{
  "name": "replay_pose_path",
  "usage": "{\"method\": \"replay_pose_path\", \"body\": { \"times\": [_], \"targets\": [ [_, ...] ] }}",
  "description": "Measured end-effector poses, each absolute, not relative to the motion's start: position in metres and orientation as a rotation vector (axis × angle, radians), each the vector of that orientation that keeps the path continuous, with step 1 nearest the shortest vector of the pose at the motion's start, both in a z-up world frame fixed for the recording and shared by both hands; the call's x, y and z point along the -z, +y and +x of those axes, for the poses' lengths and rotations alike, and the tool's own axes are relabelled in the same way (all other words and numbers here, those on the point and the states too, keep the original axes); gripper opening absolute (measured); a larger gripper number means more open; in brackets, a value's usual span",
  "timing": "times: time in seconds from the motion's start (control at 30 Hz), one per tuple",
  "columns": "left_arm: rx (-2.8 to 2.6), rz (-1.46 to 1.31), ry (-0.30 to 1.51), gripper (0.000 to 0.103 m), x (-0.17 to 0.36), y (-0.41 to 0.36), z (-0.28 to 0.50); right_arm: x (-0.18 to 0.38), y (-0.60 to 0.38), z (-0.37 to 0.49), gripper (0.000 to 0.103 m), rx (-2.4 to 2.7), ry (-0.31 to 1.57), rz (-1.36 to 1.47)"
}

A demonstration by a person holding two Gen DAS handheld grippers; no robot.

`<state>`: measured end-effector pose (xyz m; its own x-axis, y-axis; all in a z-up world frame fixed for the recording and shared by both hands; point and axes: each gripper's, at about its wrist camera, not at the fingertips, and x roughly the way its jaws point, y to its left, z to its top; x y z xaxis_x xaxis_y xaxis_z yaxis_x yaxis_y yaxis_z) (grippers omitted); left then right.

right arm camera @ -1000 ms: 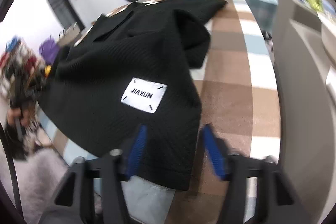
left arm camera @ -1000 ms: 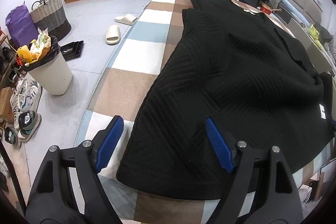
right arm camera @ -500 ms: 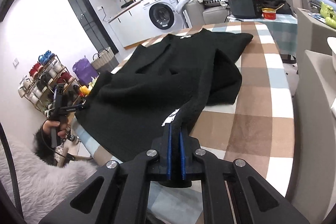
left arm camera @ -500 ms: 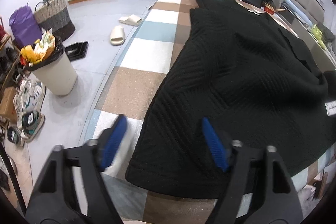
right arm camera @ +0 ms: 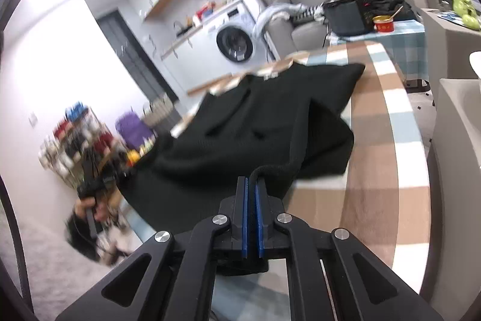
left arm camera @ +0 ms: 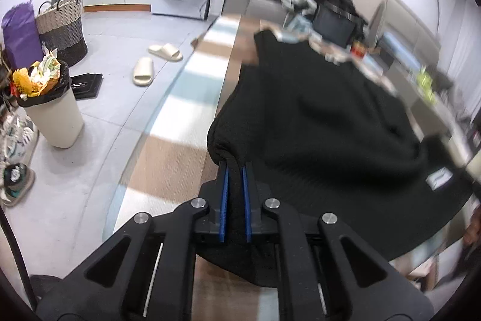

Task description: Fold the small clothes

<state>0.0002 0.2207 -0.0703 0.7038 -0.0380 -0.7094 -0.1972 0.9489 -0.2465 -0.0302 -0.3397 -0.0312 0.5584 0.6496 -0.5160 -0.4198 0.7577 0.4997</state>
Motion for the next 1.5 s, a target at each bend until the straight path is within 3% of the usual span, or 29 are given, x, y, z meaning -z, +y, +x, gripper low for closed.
{"method": "replay_pose_path", "body": {
  "times": [0.27,0.4,0.5,0.53,0.6,0.63,0.77,0.8,0.83,0.9,1.23,1.33,1.5],
  "targets": [
    [-0.091,-0.354,0.638,0.005,0.017,0.229,0.016,-0.001,-0.359,-0.015,0.001,-0.578,0.563,0.474],
    [-0.079,-0.346,0.651,0.005,0.011,0.227,0.036,0.007,-0.350,0.008,0.002,-0.453,0.704,0.364],
    [-0.079,-0.332,0.673,0.005,0.012,0.225,0.046,0.033,-0.349,0.016,0.016,-0.397,0.869,0.348],
    [-0.082,-0.333,0.684,0.005,0.014,0.225,0.049,0.043,-0.349,0.014,0.033,-0.402,0.915,0.351],
    [-0.088,-0.331,0.698,0.005,0.019,0.226,0.054,0.058,-0.348,0.009,0.055,-0.427,0.961,0.357],
    [-0.093,-0.332,0.710,0.005,0.022,0.226,0.056,0.065,-0.347,0.005,0.055,-0.454,0.973,0.359],
    [-0.099,-0.331,0.730,0.005,0.031,0.227,0.059,0.085,-0.338,0.003,0.055,-0.483,1.022,0.350],
    [-0.103,-0.331,0.733,0.005,0.031,0.227,0.059,0.089,-0.334,0.004,0.046,-0.494,1.030,0.350],
    [-0.106,-0.334,0.735,0.005,0.033,0.228,0.058,0.094,-0.328,0.006,0.024,-0.514,1.043,0.329],
    [-0.104,-0.337,0.731,0.005,0.033,0.227,0.057,0.097,-0.312,0.006,0.006,-0.547,1.063,0.253],
    [-0.093,-0.353,0.618,0.005,0.001,0.232,0.046,0.013,-0.344,0.007,0.005,-0.569,0.625,0.395],
    [-0.097,-0.372,0.586,0.005,-0.006,0.237,0.055,0.003,-0.347,0.030,0.005,-0.490,0.574,0.425],
    [-0.102,-0.356,0.578,0.005,-0.004,0.235,0.097,0.010,-0.335,0.089,0.005,-0.333,0.643,0.388]
  ]
}}
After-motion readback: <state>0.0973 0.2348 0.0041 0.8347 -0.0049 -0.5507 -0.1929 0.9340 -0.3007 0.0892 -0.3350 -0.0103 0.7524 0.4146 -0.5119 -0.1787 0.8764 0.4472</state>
